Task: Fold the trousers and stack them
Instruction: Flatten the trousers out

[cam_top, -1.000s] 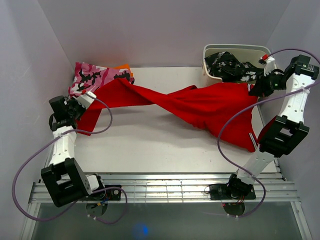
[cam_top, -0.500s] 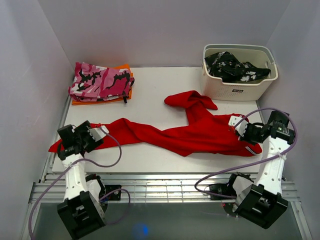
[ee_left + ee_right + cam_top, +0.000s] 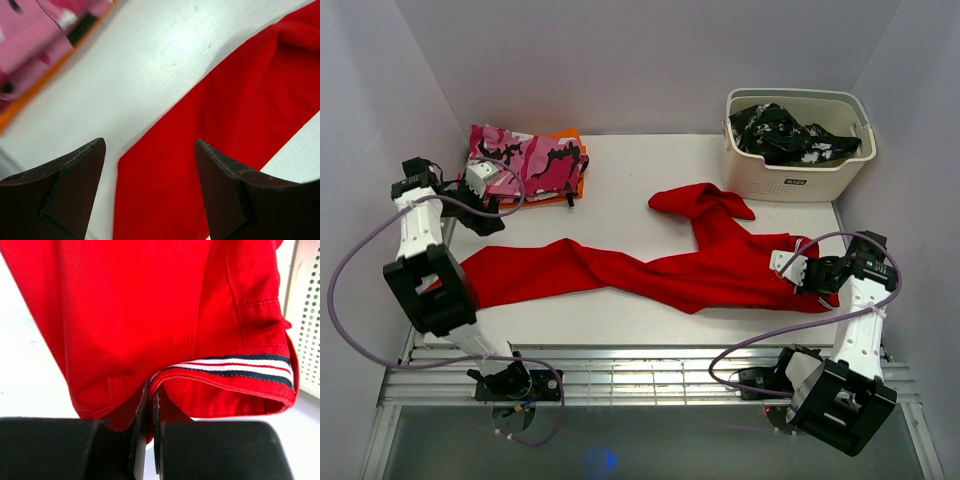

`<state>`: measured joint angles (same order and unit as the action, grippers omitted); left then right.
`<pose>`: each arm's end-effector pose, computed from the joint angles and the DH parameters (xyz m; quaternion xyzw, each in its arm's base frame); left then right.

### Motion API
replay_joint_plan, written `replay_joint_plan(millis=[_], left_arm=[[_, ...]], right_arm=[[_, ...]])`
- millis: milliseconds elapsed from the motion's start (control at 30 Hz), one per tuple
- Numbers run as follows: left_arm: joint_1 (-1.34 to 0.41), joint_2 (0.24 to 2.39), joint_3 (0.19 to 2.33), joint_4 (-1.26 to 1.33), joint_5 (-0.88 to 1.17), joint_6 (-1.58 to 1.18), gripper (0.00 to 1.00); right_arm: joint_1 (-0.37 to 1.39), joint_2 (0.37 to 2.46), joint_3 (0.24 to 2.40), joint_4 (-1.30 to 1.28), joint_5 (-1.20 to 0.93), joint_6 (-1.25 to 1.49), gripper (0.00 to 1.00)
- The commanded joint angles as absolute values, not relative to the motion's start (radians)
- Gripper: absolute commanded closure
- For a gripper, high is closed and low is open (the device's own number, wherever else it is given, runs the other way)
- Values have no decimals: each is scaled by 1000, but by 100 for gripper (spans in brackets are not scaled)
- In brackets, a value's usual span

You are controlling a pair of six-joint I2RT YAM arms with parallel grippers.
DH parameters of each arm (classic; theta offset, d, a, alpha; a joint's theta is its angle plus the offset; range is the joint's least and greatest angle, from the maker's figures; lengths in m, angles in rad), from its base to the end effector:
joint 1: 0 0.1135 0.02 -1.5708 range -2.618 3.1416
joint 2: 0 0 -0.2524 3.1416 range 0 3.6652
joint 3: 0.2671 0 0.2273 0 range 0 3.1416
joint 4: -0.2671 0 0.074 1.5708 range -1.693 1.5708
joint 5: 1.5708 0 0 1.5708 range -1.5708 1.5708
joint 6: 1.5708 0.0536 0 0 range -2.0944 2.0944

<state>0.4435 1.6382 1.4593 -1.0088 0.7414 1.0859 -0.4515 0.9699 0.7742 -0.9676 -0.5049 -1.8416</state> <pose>0.2918 0.0985 0.2800 0.3543 0.8465 -0.1338 0.3743 0.1480 -0.0430 0.2269 -0.6461 0.6959 -0.0779 0.3036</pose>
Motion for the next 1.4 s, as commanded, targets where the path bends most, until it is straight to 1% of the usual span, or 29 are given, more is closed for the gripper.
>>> replay_joint_plan(millis=[0,100,133,267,300,333,433,467,567,600,667,700,733,767,800,833,900,933,1000,1033,1100,1133,1167,1200,1233,1267,1300,1333,1367], left_arm=[[463,1793,1522,-1116,665,1011,18],[476,1833,1514,-1042,562,1066,15],[474,1844,1514,-1029,545,1068,13],[462,1914,1509,-996,463,1101,11],[456,1931,1485,-950,430,1103,11],[451,1939,1470,-928,411,1100,12],[423,1968,1422,-893,368,1108,17],[408,1976,1414,-890,362,1108,18],[384,2022,1399,-862,315,1079,31],[382,2035,1410,-862,308,1065,47],[385,2066,1477,-868,325,1016,64],[387,2069,1506,-870,336,1000,74],[388,2063,1566,-871,357,967,97],[390,2051,1598,-871,370,956,100],[394,2037,1629,-871,385,948,100],[399,2022,1684,-876,423,943,100],[423,1959,1727,-877,474,933,100],[449,1936,1744,-877,527,931,100],[477,1860,1761,-884,584,933,100],[495,1827,1746,-882,619,965,100],[560,1751,1636,-850,708,998,100],[583,1667,1585,-838,735,1044,100],[627,1623,1528,-827,758,1073,100],[655,1579,1405,-810,802,1107,100],[699,1501,1340,-811,822,1211,100],[718,1464,1272,-810,830,1267,100],[736,1430,1141,-789,821,1307,100],[756,1398,1081,-785,819,1343,100],[803,1352,1025,-811,816,1468,100]], right_arm=[[-459,972,791,-948,-482,-1870,92],[-459,991,813,-945,-495,-1871,92],[-459,1002,816,-940,-497,-1873,92],[-459,1046,841,-911,-520,-1870,92],[-457,1061,853,-908,-529,-1867,92],[-457,1092,883,-908,-538,-1862,92],[-440,1165,946,-904,-571,-1818,92],[-419,1187,997,-899,-574,-1795,92],[-370,1275,1086,-910,-591,-1698,92],[-353,1299,1151,-922,-591,-1660,92],[-307,1362,1222,-969,-603,-1620,92],[-292,1385,1306,-986,-612,-1600,92],[-275,1422,1356,-1030,-645,-1559,92],[-270,1439,1409,-1054,-663,-1543,92],[-267,1454,1463,-1080,-676,-1537,92],[-265,1477,1564,-1113,-687,-1560,92],[-267,1480,1658,-1228,-686,-1641,92],[-267,1456,1663,-1255,-666,-1725,92],[-268,1408,1640,-1305,-632,-1819,92],[-268,1332,1562,-1308,-611,-1874,92],[-271,1229,1435,-1301,-551,-2079,92],[-278,1118,1285,-1293,-536,-2151,92],[-279,1062,1205,-1281,-508,-2292,92],[-284,1001,1121,-1235,-496,-2359,92],[-285,883,959,-1197,-499,-2408,92],[-285,833,890,-1166,-505,-2448,92],[-285,786,830,-1151,-511,-2536,92],[-285,708,781,-1150,-518,-2577,92],[-285,675,711,-1163,-540,-2615,92]])
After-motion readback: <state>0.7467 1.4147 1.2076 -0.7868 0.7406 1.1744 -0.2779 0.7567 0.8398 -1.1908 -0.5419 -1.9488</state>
